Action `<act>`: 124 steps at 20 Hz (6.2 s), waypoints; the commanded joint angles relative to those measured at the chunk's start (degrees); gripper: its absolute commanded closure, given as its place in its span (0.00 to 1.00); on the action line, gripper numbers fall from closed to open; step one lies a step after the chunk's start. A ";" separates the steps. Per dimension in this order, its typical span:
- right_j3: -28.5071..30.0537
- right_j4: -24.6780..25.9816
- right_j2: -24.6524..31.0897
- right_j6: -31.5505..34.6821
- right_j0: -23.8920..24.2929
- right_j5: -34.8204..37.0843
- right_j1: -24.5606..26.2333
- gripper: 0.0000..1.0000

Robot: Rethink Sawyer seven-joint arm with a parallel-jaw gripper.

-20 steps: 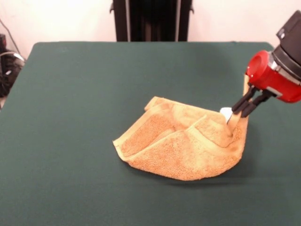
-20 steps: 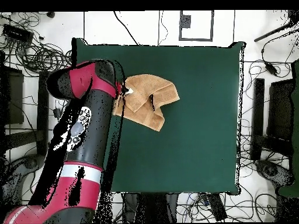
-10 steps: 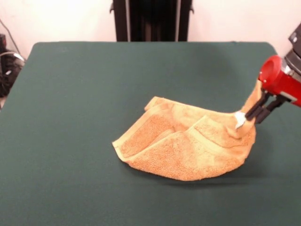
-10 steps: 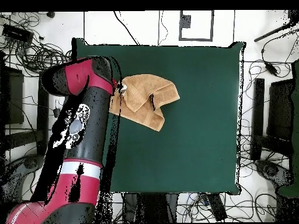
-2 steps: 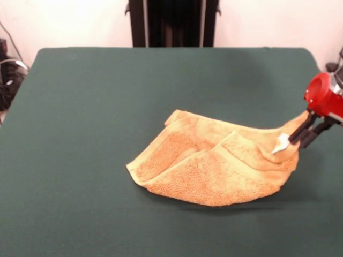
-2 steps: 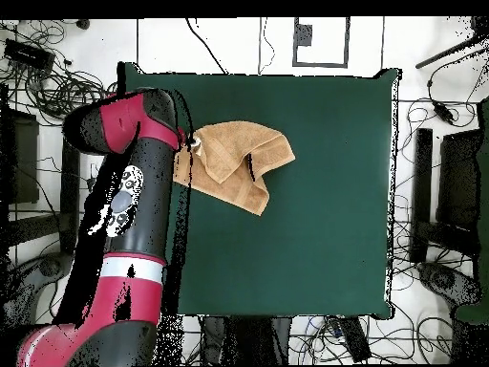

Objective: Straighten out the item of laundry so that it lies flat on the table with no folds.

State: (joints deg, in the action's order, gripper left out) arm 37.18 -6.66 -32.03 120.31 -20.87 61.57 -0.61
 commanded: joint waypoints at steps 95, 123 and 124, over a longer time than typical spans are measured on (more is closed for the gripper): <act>36.24 10.64 39.14 -15.55 23.22 -31.30 -26.50 0.00; 37.65 24.07 42.10 -10.15 26.02 -20.07 -30.82 0.00; 38.02 23.89 41.19 -8.83 25.49 -19.96 -31.05 0.00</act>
State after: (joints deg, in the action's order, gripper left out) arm 65.93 15.35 9.98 109.79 8.87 32.92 -30.85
